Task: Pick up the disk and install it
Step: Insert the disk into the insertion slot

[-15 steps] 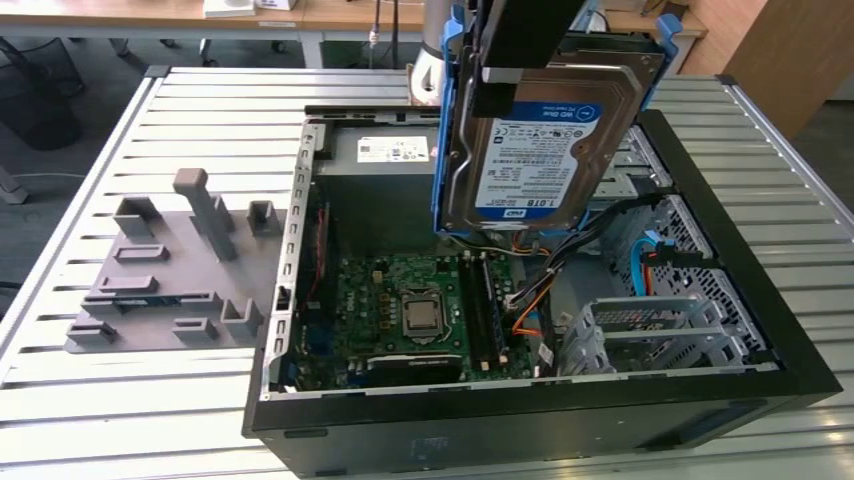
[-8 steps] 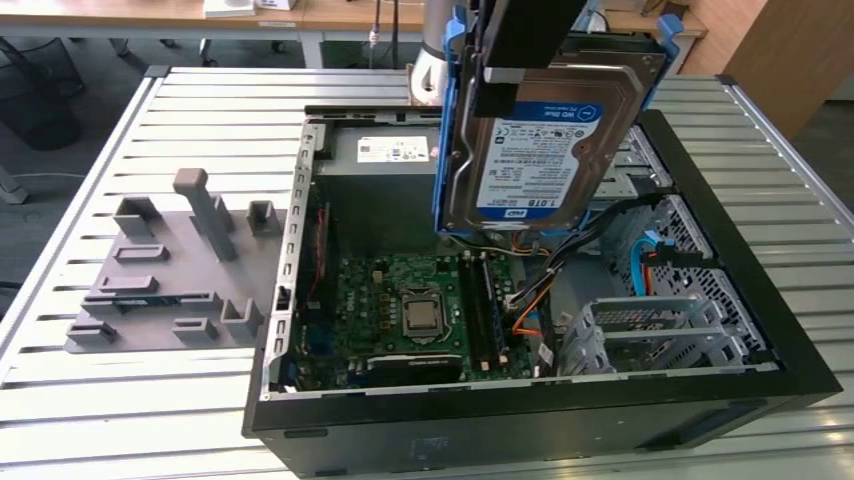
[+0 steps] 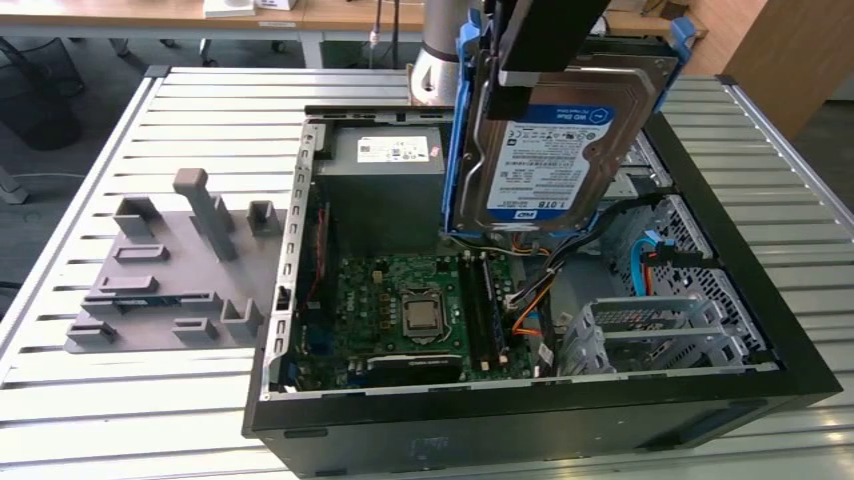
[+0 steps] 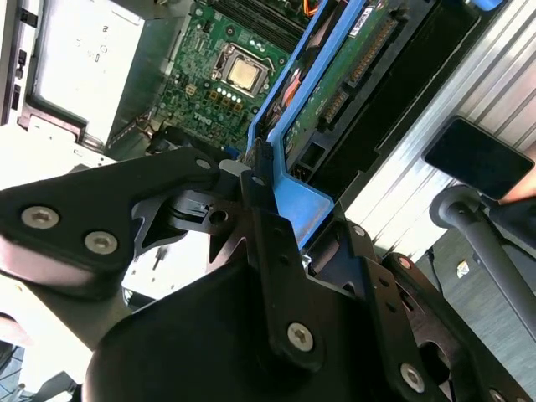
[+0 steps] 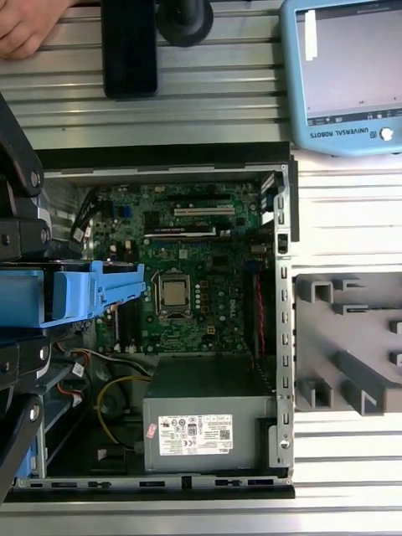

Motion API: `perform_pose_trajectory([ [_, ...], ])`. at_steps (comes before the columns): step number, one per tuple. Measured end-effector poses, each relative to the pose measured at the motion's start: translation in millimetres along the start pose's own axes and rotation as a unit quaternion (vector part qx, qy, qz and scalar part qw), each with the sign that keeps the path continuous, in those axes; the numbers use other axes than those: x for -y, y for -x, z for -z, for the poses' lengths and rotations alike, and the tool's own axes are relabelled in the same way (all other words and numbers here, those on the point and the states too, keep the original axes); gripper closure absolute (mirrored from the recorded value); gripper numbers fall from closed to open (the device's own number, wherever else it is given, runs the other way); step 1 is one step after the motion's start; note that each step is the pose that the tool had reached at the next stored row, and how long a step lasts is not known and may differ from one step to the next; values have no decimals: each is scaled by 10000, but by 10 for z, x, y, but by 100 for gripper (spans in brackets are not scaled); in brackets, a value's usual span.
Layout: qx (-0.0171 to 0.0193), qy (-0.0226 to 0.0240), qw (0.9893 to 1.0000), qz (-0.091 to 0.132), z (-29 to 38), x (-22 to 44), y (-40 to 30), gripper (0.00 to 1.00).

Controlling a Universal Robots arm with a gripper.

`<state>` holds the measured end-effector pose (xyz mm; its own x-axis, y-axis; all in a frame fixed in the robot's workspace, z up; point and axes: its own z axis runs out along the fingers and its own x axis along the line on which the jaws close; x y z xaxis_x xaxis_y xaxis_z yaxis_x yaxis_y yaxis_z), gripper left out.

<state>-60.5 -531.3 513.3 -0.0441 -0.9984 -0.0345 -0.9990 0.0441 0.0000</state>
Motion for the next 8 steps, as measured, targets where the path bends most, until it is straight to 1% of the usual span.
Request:
perform_pose_trajectory([
  [4, 0, 0, 10000, 2, -19, 1, -20, 64],
  [8, 1, 0, 10000, 8, -31, 3, -55, 64],
])
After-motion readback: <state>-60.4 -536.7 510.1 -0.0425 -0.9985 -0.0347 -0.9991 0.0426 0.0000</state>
